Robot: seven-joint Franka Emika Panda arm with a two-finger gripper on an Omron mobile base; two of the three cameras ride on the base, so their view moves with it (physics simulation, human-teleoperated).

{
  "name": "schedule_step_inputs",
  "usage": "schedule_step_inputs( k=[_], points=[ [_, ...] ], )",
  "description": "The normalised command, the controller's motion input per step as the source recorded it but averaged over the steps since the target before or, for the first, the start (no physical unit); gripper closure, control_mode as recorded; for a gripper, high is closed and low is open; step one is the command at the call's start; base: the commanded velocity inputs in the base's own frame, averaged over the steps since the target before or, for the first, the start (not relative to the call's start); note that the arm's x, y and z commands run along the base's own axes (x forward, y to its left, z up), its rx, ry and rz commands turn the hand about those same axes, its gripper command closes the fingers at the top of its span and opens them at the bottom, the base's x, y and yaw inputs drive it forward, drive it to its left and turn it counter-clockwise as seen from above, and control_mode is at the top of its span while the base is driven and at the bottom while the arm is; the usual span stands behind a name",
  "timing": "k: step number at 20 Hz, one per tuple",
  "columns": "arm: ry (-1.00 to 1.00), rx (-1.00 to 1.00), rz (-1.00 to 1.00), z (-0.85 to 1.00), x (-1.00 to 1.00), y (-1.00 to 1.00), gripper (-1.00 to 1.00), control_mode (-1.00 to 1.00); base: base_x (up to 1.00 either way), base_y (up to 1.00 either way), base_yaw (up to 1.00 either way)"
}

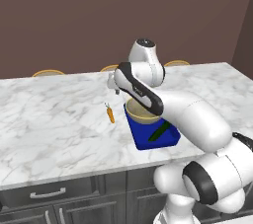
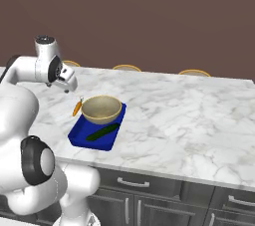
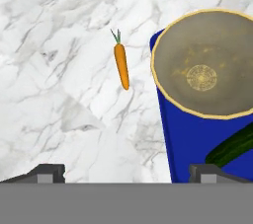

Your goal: Place the two vegetables and bowl onto the tray for setting up a vegetable dip station.

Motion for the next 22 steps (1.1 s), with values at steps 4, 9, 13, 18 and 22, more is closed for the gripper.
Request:
schedule_step_inputs(
  k=[4, 9, 13, 18, 22],
  points=[
    [0.00, -0.13, 0.00, -0.29, 0.01, 0.14, -1.00, -1.00, 0.00, 0.00, 0.00],
    [0.00, -0.10, 0.00, -0.20, 0.00, 0.14, -1.00, -1.00, 0.00, 0.00, 0.00],
    [0.00, -0.02, 0.00, -0.03, 0.08, 0.07, -1.00, -1.00, 0.00, 0.00, 0.00],
    [0.01, 0.00, 0.00, -0.05, 0.27, 0.00, -1.00, -1.00, 0.00, 0.00, 0.00],
    [0.00, 0.00, 0.00, -0.23, 0.17, 0.01, -1.00, -1.00, 0.00, 0.00, 0.00]
  ],
)
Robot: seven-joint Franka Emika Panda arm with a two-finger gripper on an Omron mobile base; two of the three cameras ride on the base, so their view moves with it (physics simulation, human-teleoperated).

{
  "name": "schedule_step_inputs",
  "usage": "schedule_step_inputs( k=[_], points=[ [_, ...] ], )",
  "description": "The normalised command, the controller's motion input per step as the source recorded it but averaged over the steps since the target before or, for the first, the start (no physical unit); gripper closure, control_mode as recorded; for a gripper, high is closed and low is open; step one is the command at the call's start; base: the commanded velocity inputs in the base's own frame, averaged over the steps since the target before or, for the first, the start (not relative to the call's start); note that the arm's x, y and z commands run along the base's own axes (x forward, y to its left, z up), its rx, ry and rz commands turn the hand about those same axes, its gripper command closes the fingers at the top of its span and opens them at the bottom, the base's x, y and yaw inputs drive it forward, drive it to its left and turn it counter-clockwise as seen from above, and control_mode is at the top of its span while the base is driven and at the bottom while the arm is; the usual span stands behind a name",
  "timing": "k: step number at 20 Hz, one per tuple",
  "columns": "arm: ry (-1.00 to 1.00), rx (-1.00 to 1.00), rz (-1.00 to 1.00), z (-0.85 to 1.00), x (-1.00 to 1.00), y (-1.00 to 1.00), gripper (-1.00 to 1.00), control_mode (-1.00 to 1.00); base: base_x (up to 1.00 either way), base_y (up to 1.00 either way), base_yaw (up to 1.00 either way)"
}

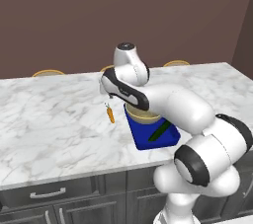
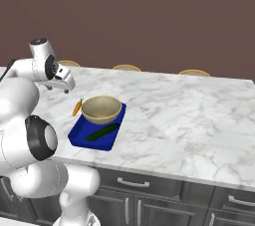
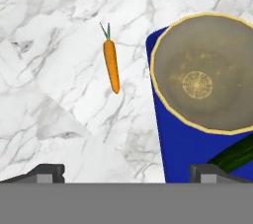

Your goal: Place the two vegetables and bowl onto the tray for setting up a vegetable dip station.

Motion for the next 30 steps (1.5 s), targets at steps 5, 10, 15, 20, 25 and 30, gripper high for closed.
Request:
schedule_step_inputs(
  k=[5, 10, 15, 20, 25, 30],
  points=[
    [0.00, 0.00, 0.01, -0.44, 0.13, 0.02, -1.00, -1.00, 0.00, 0.00, 0.00],
    [0.00, 0.00, 0.01, -0.34, 0.25, 0.00, -1.00, -1.00, 0.00, 0.00, 0.00],
    [0.00, 0.00, 0.00, -0.25, 0.30, 0.01, -1.00, -1.00, 0.00, 0.00, 0.00],
    [0.00, 0.00, 0.00, -0.32, 0.24, 0.09, -1.00, -1.00, 0.00, 0.00, 0.00],
    [0.00, 0.00, 0.00, -0.34, 0.18, 0.15, -1.00, -1.00, 0.00, 0.00, 0.00],
    [0.00, 0.00, 0.00, -0.24, 0.18, 0.16, -1.00, -1.00, 0.00, 0.00, 0.00]
  ],
)
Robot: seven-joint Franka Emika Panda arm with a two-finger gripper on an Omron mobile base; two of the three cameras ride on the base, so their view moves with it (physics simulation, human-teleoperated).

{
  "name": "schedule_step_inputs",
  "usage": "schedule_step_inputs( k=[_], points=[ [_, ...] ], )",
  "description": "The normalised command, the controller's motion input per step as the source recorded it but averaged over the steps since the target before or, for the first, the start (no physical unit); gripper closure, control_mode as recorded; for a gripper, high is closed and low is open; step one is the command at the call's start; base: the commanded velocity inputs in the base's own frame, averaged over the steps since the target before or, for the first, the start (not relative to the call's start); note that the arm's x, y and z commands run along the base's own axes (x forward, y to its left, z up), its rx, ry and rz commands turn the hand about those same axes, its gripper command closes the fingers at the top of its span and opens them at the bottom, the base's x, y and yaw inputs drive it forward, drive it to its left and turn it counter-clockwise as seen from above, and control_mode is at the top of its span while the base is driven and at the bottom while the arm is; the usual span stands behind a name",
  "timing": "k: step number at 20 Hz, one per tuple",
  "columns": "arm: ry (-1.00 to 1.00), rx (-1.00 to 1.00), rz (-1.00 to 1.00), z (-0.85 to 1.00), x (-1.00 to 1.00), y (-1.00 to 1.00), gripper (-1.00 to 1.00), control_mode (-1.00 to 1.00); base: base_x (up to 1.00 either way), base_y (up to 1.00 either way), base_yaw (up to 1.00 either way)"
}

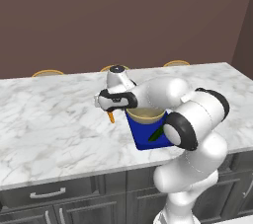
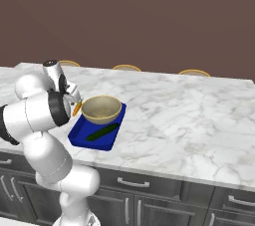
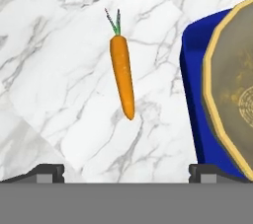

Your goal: Place the two vegetables and bowl onto the tray for setting up a vegetable dip station.

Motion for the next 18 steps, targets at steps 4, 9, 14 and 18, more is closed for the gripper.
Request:
schedule_step_inputs(
  k=[4, 9, 14, 18],
  points=[
    [0.00, 0.00, 0.00, -0.15, 0.22, 0.11, -1.00, -1.00, 0.00, 0.00, 0.00],
    [0.00, 0.00, 0.00, -0.14, 0.23, 0.10, -1.00, -1.00, 0.00, 0.00, 0.00],
    [0.00, 0.00, 0.00, -0.14, 0.25, 0.10, -1.00, -1.00, 0.00, 0.00, 0.00],
    [0.00, 0.00, 0.00, -0.16, 0.29, 0.07, -1.00, -1.00, 0.00, 0.00, 0.00]
  ],
)
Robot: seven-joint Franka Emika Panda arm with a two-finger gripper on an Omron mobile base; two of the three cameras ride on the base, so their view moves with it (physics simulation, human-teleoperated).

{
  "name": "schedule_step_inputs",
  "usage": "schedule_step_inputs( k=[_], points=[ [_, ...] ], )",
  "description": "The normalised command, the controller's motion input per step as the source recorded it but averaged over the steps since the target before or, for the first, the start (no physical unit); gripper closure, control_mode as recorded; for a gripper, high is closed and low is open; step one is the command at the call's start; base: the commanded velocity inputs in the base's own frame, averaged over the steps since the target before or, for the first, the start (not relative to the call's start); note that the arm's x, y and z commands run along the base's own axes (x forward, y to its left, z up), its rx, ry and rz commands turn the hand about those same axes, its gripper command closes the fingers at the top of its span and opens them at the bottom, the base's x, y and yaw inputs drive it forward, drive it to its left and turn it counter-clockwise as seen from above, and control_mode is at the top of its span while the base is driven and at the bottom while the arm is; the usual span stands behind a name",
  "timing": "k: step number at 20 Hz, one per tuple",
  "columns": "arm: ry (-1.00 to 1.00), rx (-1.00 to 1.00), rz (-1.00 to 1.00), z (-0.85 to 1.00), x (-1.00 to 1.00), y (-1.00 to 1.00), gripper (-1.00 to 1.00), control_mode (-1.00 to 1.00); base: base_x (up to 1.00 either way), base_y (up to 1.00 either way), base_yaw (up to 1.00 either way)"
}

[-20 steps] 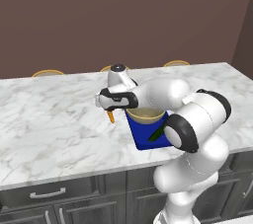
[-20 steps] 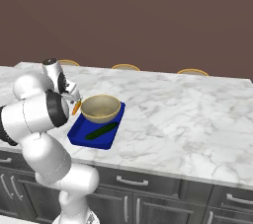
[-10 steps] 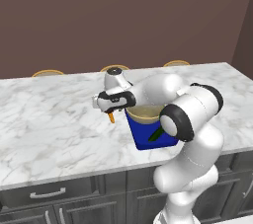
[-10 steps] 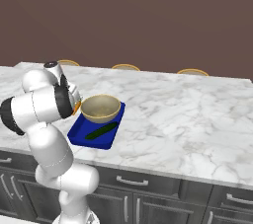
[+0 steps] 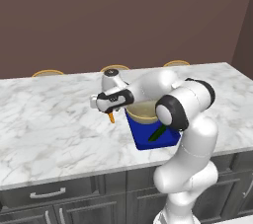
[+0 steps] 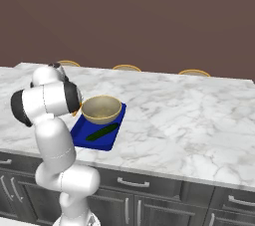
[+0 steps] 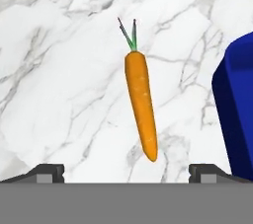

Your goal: Place the two vegetables and bowl onto the tray for setting up a vegetable dip station.

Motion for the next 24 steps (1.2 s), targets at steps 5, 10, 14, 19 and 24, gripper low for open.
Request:
schedule_step_inputs(
  k=[5, 10, 14, 19, 24],
  points=[
    [0.00, 0.00, 0.00, -0.13, 0.31, 0.03, -1.00, -1.00, 0.00, 0.00, 0.00],
    [0.00, 0.00, 0.00, -0.14, 0.31, 0.00, -1.00, -1.00, 0.00, 0.00, 0.00],
    [0.00, 0.00, 0.00, -0.14, 0.23, 0.00, -1.00, -1.00, 0.00, 0.00, 0.00],
    [0.00, 0.00, 0.00, -0.11, 0.22, 0.00, -1.00, -1.00, 0.00, 0.00, 0.00],
    [0.00, 0.00, 0.00, -0.12, 0.21, 0.00, -1.00, -1.00, 0.00, 0.00, 0.00]
  ],
)
